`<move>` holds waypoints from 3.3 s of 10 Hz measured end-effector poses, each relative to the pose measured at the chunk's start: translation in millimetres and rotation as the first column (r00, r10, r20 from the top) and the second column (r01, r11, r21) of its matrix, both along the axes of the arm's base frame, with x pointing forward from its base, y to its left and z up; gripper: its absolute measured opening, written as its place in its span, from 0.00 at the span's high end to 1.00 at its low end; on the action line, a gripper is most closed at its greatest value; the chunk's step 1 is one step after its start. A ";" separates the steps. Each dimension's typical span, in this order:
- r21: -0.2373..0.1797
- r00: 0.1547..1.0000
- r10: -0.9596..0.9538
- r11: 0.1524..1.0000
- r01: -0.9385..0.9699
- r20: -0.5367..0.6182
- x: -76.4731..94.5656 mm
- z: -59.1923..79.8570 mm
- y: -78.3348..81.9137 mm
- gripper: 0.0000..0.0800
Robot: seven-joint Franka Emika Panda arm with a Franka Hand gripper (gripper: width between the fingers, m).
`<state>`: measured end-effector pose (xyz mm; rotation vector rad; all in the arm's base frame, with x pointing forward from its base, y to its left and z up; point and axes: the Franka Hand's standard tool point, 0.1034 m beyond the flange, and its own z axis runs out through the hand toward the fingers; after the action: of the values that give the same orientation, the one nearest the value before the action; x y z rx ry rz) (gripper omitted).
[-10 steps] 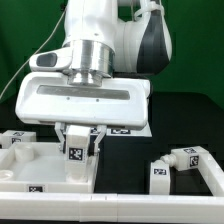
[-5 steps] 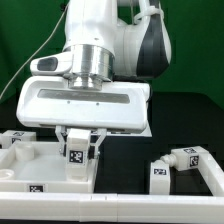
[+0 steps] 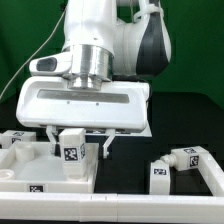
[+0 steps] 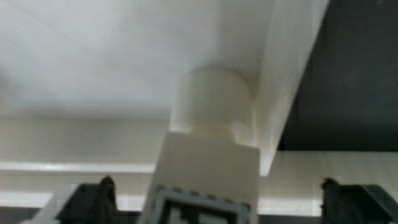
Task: Assemble one leg
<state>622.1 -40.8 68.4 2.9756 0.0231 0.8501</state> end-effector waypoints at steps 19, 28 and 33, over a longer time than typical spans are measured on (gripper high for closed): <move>0.128 0.905 -0.018 0.989 0.080 -0.426 5.3 19.2 5.7 0.23; 0.138 0.900 -0.072 0.980 0.144 -0.431 5.2 19.1 5.8 0.65; 0.248 0.724 -0.517 0.707 0.662 -0.457 6.4 17.1 17.0 0.64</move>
Offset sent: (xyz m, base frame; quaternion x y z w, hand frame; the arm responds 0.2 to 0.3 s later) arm 0.0023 -0.0069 0.0291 -0.0187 -0.0303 0.0019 0.9994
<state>628.6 -23.8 85.5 3.0820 -1.1857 0.2329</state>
